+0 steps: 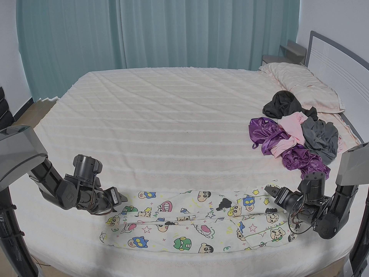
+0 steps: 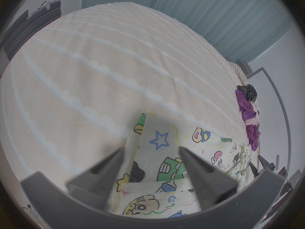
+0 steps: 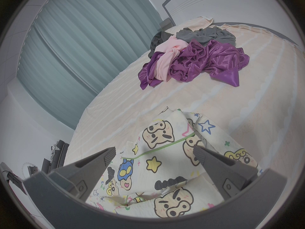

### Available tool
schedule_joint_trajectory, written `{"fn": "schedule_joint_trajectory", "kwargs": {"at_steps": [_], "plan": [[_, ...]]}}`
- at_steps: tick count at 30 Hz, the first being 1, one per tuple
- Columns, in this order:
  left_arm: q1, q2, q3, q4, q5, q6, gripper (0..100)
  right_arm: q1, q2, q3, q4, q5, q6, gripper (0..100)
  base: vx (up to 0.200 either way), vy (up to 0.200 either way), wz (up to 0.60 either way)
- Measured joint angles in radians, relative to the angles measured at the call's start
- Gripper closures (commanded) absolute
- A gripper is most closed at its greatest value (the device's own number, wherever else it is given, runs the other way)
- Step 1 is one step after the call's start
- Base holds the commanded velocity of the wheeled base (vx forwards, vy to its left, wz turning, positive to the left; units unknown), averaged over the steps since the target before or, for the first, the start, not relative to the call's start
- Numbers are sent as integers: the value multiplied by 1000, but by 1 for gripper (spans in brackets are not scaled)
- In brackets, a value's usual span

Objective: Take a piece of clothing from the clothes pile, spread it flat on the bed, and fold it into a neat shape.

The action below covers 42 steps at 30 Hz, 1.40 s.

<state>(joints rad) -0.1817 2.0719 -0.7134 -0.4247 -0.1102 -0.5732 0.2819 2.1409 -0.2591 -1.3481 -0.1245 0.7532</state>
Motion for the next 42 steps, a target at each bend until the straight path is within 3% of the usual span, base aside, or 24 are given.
{"fn": "schedule_joint_trajectory", "kwargs": {"at_steps": [24, 33, 42], "plan": [[4, -38, -108, 5, 35, -5, 100, 0, 3, -1, 0, 0, 0, 0, 0, 0, 0], [36, 13, -165, 2, 35, -7, 100, -2, 4, -4, 0, 0, 1, 0, 0, 0, 0], [53, 79, -133, -2, 33, -5, 100, -12, 3, -7, 0, -4, 1, 0, 0, 0, 0]]}}
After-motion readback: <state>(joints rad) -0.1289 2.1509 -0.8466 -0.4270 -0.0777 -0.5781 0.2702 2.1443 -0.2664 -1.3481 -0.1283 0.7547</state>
